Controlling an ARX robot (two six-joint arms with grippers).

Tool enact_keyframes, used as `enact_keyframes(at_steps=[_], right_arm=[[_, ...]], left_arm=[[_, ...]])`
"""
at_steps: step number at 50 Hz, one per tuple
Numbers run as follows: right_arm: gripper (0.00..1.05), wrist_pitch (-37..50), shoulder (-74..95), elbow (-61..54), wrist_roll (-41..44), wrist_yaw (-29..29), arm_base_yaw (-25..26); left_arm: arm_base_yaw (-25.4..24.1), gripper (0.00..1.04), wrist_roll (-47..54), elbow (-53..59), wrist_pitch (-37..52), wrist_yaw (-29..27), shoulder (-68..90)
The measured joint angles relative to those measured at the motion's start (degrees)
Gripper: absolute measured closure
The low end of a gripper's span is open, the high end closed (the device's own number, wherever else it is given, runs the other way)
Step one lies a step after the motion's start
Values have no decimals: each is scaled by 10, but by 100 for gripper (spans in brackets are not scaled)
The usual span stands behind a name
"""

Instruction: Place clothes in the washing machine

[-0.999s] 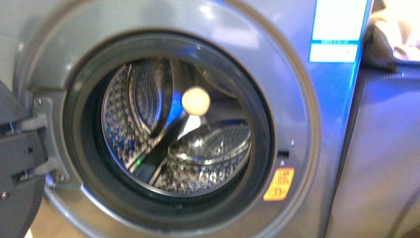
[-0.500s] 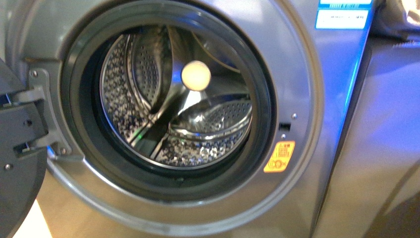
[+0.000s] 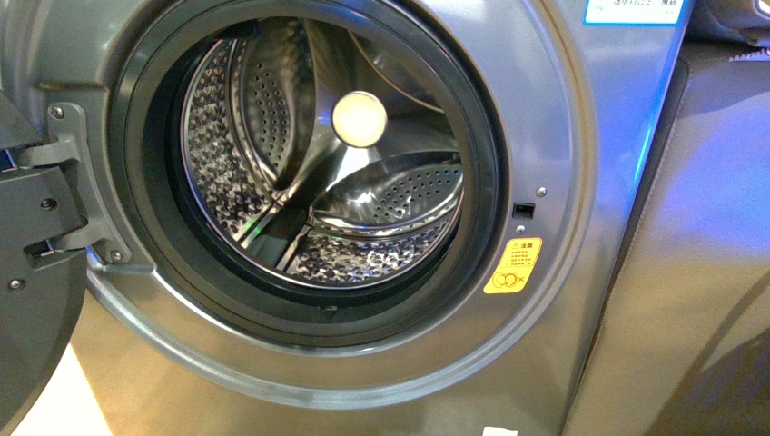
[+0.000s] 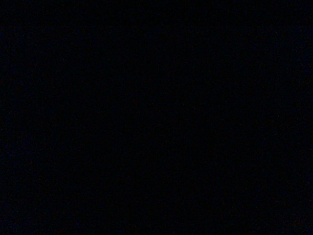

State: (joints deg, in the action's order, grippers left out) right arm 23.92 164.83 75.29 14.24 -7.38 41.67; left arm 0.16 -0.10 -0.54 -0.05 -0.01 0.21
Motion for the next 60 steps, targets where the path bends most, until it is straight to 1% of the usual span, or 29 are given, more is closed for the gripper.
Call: enact_keyframes(at_steps=[24, 40, 43, 52, 60], right_arm=[[7, 4, 61, 59, -5, -10, 2], [8, -1, 83, 78, -5, -20, 8], [13, -1, 84, 78, -6, -20, 9], [37, 2, 82, 75, -5, -16, 12], [56, 21, 60, 47, -11, -15, 10]], left_arm=[[0, 7, 0, 0, 0, 0, 0], [0, 7, 0, 0, 0, 0, 0], [0, 7, 0, 0, 0, 0, 0], [0, 7, 0, 0, 0, 0, 0], [0, 7, 0, 0, 0, 0, 0]])
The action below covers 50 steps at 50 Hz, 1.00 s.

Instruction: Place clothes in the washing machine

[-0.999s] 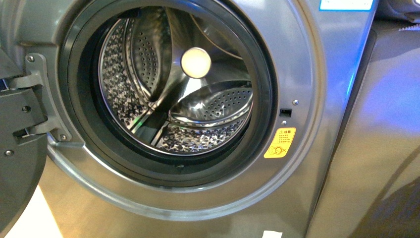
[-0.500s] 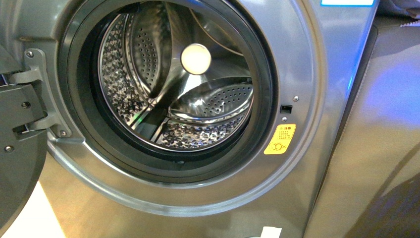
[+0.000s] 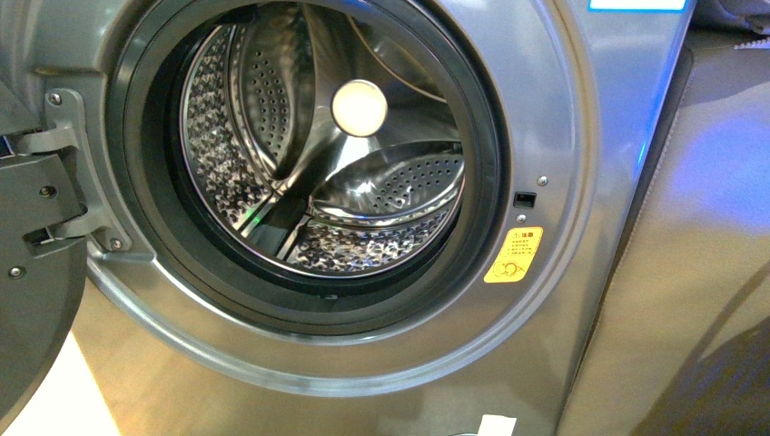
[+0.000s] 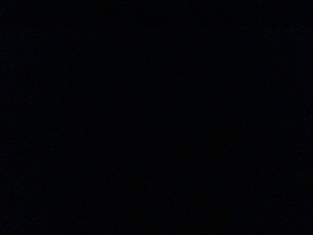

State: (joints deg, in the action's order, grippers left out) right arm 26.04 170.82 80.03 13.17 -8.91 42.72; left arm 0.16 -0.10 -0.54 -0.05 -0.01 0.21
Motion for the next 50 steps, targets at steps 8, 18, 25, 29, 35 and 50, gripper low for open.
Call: enact_keyframes(at_steps=[8, 18, 25, 29, 35, 50], right_arm=[[73, 35, -46, -68, -14, -7, -1], [78, 78, -146, -184, -14, -35, 3], [79, 112, -243, -253, -13, -61, 6], [79, 126, -308, -294, -11, -80, 7], [79, 134, -399, -347, -8, -106, 7], [79, 101, -633, -420, -10, -157, 4]], left_arm=[[0, 7, 0, 0, 0, 0, 0], [0, 7, 0, 0, 0, 0, 0], [0, 7, 0, 0, 0, 0, 0], [0, 7, 0, 0, 0, 0, 0], [0, 7, 0, 0, 0, 0, 0], [0, 7, 0, 0, 0, 0, 0]])
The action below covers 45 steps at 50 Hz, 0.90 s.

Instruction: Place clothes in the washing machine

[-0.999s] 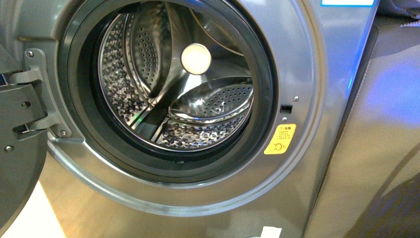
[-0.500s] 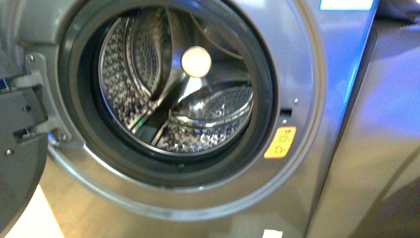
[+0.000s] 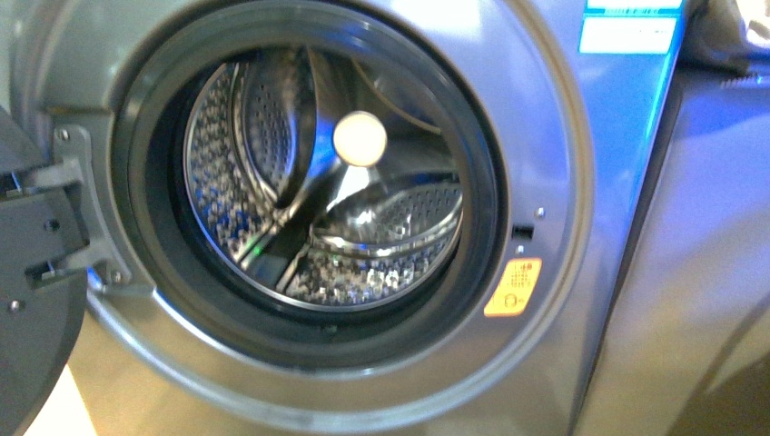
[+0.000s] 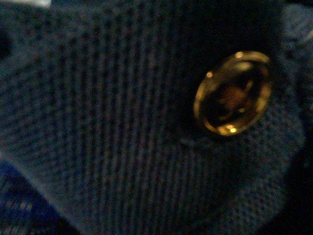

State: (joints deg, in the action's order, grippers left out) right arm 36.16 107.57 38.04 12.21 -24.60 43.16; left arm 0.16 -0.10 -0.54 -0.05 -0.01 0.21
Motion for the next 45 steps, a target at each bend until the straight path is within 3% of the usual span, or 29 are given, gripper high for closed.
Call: enact_keyframes(at_steps=[13, 26, 45], right_arm=[[79, -76, -210, 9, -30, -51, -3], [79, -148, -336, 123, -73, -75, -21], [79, -247, -381, 391, -88, -22, -186]], left_arm=[[0, 7, 0, 0, 0, 0, 0], [0, 7, 0, 0, 0, 0, 0], [0, 7, 0, 0, 0, 0, 0]])
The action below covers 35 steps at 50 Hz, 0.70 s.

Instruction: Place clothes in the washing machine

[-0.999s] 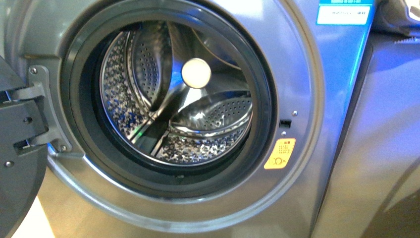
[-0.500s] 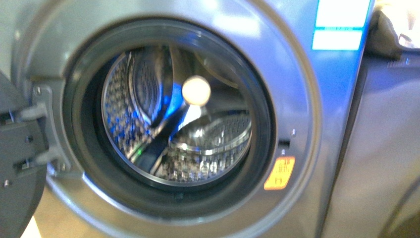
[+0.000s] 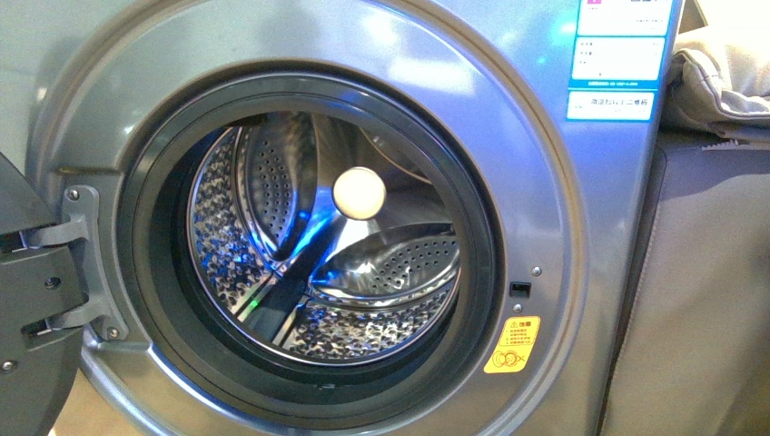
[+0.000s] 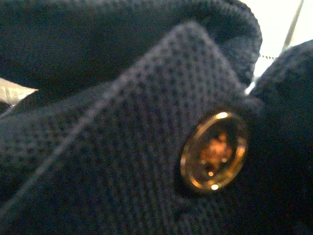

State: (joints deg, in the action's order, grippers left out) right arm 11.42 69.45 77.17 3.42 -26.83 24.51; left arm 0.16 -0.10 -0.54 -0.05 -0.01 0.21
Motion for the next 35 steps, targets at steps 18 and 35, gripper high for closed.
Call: enact_keyframes(at_steps=[18, 35], right_arm=[[79, -107, 42, 233, 11, 87, -215], [79, -178, 114, 346, 37, 151, -450]], left_arm=[[0, 7, 0, 0, 0, 0, 0], [0, 7, 0, 0, 0, 0, 0]])
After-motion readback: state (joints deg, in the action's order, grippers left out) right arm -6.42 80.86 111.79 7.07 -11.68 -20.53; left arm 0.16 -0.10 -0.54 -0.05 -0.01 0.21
